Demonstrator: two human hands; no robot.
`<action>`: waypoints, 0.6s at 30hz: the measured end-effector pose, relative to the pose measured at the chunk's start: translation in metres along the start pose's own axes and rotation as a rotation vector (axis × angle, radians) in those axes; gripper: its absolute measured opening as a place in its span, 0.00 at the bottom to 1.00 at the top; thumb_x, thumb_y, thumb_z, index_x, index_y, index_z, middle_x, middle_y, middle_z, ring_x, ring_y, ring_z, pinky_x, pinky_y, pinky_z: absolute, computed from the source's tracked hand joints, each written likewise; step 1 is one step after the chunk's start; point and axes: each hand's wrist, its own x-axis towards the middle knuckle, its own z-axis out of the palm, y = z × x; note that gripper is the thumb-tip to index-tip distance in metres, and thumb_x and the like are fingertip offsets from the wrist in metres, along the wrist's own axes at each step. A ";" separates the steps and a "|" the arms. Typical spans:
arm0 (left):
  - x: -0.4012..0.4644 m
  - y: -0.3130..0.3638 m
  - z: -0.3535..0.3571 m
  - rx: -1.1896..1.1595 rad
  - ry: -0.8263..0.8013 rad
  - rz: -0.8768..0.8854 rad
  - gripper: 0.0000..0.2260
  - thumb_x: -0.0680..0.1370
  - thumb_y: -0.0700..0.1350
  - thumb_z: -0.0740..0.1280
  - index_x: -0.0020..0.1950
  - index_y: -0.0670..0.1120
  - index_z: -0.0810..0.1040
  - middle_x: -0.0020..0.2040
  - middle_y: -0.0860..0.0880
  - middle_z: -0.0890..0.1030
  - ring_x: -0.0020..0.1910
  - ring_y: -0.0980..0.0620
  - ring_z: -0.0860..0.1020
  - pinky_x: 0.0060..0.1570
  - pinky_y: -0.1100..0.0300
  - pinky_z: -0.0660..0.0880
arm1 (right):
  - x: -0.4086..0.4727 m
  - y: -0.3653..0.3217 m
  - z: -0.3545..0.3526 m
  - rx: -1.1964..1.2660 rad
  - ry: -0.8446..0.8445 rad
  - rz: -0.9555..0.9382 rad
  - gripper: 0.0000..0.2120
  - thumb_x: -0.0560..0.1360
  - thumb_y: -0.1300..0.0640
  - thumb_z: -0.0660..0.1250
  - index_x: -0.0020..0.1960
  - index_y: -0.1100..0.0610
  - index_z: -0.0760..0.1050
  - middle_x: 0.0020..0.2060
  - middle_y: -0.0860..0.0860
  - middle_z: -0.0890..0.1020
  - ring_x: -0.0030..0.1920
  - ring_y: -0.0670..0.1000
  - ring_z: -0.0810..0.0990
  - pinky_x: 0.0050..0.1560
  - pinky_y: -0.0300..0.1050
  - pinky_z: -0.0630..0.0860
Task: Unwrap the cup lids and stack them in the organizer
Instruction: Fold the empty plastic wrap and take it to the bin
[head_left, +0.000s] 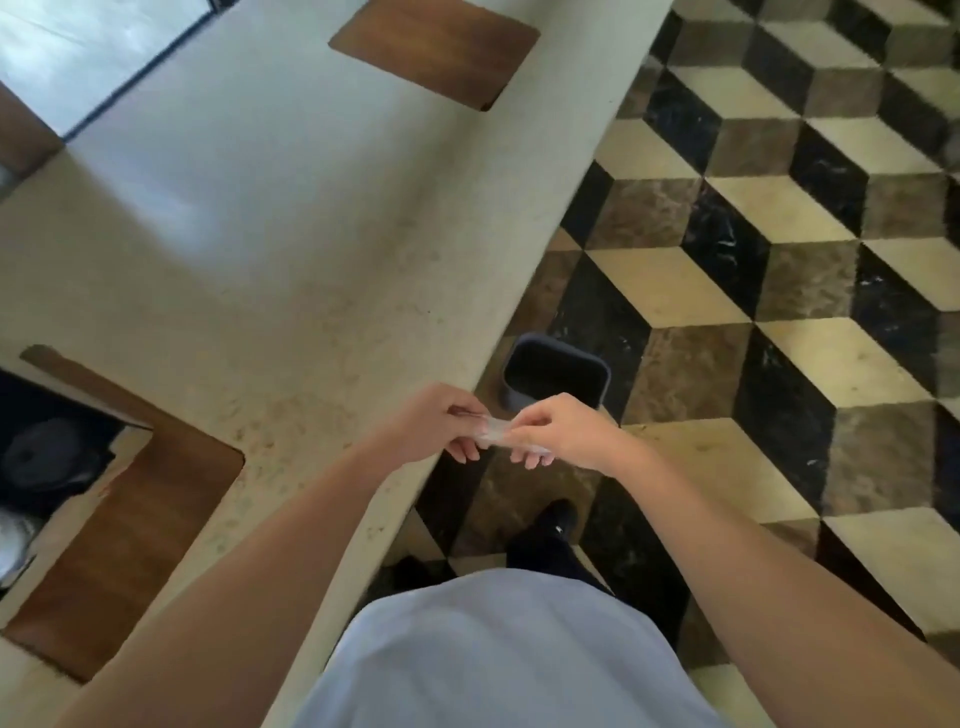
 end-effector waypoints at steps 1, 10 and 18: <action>0.013 0.007 0.003 -0.008 -0.006 -0.030 0.06 0.81 0.37 0.68 0.50 0.46 0.83 0.38 0.48 0.87 0.36 0.50 0.86 0.35 0.63 0.81 | -0.002 0.010 -0.017 0.037 0.002 0.018 0.04 0.77 0.45 0.72 0.47 0.42 0.86 0.41 0.46 0.88 0.39 0.44 0.86 0.35 0.31 0.78; 0.121 0.050 0.027 0.053 0.004 -0.205 0.03 0.80 0.40 0.70 0.51 0.44 0.84 0.39 0.48 0.87 0.37 0.49 0.86 0.36 0.63 0.80 | 0.002 0.091 -0.121 0.376 0.061 0.121 0.08 0.79 0.52 0.73 0.57 0.52 0.84 0.46 0.49 0.89 0.46 0.48 0.88 0.39 0.33 0.79; 0.206 0.057 0.014 0.450 0.227 -0.132 0.07 0.82 0.51 0.66 0.57 0.55 0.82 0.50 0.60 0.81 0.51 0.57 0.79 0.51 0.65 0.74 | 0.062 0.102 -0.138 0.563 0.465 0.269 0.05 0.77 0.51 0.75 0.42 0.49 0.86 0.36 0.46 0.87 0.36 0.42 0.86 0.31 0.30 0.77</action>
